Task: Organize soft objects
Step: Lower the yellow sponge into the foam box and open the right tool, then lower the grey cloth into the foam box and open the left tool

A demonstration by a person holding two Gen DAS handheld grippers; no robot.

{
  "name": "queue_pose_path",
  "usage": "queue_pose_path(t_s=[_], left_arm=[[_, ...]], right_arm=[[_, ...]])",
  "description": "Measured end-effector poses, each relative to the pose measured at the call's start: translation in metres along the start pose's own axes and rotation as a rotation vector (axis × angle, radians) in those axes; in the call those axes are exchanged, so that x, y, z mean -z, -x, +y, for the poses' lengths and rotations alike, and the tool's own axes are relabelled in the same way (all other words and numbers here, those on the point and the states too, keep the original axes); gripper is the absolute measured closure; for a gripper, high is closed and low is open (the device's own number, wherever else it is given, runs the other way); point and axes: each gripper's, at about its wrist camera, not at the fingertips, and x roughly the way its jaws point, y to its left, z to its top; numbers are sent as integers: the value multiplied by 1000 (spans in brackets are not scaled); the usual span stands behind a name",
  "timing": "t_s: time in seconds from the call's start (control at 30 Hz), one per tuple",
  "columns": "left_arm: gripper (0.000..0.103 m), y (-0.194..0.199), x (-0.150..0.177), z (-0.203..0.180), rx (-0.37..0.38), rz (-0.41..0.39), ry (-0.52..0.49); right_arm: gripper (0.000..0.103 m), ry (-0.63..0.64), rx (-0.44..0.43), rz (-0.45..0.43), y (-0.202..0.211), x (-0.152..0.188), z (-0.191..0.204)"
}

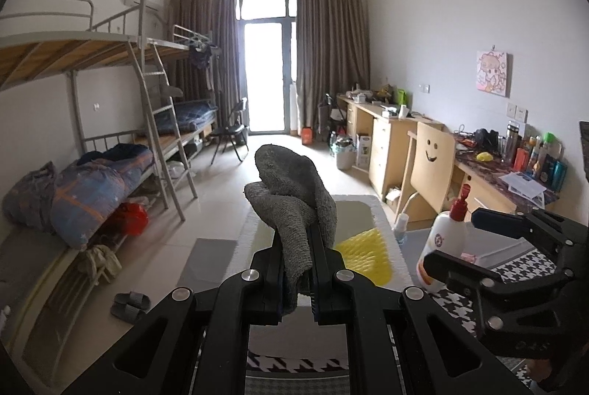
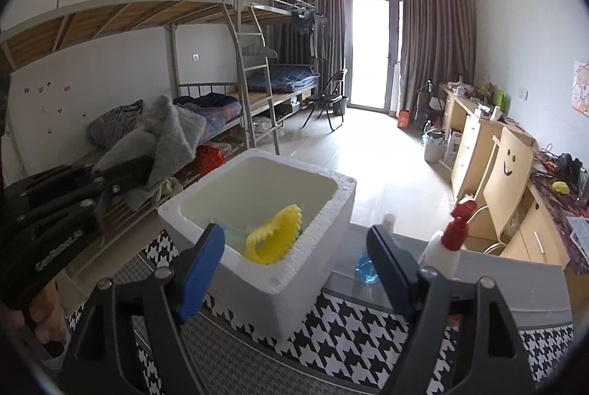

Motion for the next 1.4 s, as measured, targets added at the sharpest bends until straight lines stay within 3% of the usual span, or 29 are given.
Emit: queue_pose_path(t_s=[1.2,1.3,1.4], left_arm=[[92,-62,-2,-21,91,150,-27],[83,-70,-1,-20,93,176,-22],[48,-73,2,-20,72,185,-29]], right_arm=[[20,-76,90,-21,43,32,-36],[20,-75,96,-22,46,33,-37],[20,-73,100,-27,49,34,-37]])
